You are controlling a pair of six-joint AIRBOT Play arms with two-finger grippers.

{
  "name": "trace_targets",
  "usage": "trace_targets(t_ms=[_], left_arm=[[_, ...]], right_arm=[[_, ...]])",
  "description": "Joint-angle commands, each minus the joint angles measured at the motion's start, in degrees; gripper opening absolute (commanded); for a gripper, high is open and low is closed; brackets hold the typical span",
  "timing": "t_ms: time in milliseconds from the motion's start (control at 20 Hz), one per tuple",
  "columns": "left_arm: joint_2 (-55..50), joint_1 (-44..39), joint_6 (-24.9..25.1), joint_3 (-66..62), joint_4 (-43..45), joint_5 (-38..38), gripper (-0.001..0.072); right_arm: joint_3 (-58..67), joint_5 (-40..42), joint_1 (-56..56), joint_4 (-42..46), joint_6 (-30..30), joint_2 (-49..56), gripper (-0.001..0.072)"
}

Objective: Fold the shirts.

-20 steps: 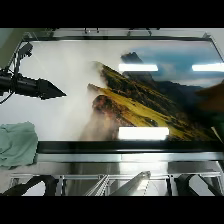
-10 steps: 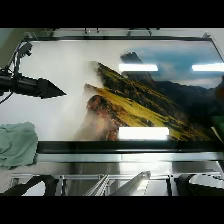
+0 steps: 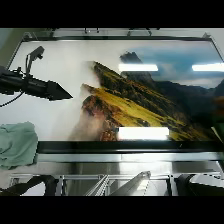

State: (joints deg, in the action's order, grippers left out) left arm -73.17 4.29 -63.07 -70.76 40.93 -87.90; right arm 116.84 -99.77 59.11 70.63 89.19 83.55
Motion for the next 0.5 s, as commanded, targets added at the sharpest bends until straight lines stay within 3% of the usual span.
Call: trace_targets(t_ms=[0, 300, 450], left_arm=[[-2.3, -4.7, 0.3, 0.0, 0.0, -0.5, 0.0008], [-4.3, -11.7, 1.8, -0.5, -0.1, -0.4, 0.0008], [-4.1, -12.8, 2.6, -0.6, -0.5, -0.5, 0.0008]], right_arm=[[-4.5, -5.9, 2.6, 16.9, 6.9, -4.8, 0.0018], [-26.0, -5.7, 9.6, 24.8, 8.7, -11.2, 0.0020], [-35.2, -5.9, 13.0, 24.7, 9.3, -11.5, 0.0020]])
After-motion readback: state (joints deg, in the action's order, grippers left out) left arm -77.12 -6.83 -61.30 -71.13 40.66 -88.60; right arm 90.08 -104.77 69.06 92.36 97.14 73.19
